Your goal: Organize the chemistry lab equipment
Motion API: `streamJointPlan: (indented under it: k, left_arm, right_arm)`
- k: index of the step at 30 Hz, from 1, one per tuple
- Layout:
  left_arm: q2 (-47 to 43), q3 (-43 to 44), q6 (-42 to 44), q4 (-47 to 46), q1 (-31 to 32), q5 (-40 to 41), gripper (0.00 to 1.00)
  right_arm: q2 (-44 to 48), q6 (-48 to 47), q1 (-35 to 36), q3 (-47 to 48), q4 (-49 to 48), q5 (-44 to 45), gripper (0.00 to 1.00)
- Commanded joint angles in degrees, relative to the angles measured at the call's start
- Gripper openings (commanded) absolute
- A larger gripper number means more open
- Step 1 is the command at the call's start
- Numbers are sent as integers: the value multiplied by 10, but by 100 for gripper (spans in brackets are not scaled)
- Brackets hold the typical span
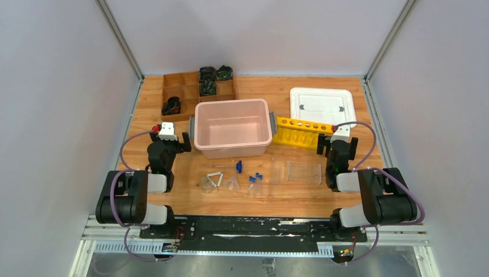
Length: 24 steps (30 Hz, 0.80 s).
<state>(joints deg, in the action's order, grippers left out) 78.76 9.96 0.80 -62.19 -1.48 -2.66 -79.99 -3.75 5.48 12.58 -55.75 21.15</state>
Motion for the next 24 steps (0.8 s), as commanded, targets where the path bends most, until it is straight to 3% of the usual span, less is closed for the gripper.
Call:
streamJointPlan:
  k: [1,17,21,22,24]
  left_arm:
    - [0,10,16,-2,2,-32,100]
    - [-3,8,20,-11,2,-53,100]
    - [-80,35,40,105,1,-93,100]
    - [-103,51,42,157,1,-94,100]
    - [-140,94,58,248,1,-106,100]
  right_arm:
    - [2,1,-1,7,-13,7,100]
    - [0,1,-1,9,-10,7,100]
    - [24,-19,1,3,-28,-2,100]
    - [50,-17,7,19,11,12,100]
    - [109,42,9,75,178,57,100]
